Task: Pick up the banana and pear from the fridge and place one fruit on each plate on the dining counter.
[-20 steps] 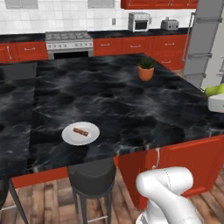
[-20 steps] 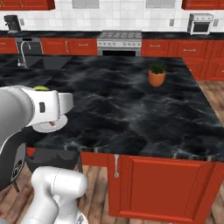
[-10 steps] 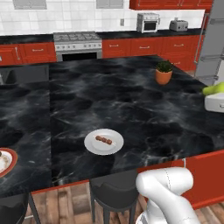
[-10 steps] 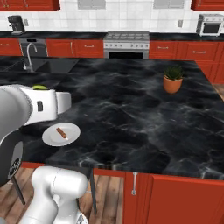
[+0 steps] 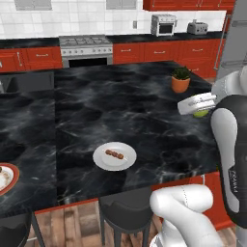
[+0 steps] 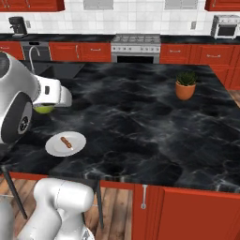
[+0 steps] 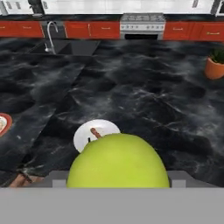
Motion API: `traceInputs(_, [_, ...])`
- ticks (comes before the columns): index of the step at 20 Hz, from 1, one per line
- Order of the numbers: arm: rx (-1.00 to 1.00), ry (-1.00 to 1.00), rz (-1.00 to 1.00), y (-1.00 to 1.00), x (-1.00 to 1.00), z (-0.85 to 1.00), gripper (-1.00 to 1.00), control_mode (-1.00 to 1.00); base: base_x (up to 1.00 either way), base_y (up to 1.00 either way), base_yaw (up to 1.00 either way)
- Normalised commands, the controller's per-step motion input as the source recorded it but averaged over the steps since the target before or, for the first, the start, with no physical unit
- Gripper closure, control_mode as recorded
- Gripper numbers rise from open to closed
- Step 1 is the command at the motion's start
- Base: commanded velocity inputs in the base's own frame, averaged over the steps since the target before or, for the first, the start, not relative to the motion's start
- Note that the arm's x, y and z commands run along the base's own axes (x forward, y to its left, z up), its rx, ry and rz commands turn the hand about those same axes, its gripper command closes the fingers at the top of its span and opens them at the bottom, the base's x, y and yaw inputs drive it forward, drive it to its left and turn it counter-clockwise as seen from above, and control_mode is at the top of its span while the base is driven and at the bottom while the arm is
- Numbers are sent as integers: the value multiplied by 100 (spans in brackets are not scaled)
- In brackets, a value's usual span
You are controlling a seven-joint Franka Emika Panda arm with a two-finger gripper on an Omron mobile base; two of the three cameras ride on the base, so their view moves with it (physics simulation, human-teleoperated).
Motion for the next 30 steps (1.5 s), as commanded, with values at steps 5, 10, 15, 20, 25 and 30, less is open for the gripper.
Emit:
traceInputs(5, [-9, 47, 6, 78, 82, -78, 100, -100, 0, 0, 0])
traceInputs(10, [-8, 39, 9, 58, 57, -67, 100, -100, 0, 0, 0])
traceInputs(15, [-9, 19, 5, 27, 60, -60, 100, -100, 0, 0, 0])
traceInputs(20, [-15, 6, 0, 15, 68, -61, 100, -100, 0, 0, 0])
traceInputs(25, [-12, 11, 3, 17, 62, -73, 100, -100, 0, 0, 0])
traceInputs(30, [-6, 9, 5, 19, 60, -74, 100, -100, 0, 0, 0])
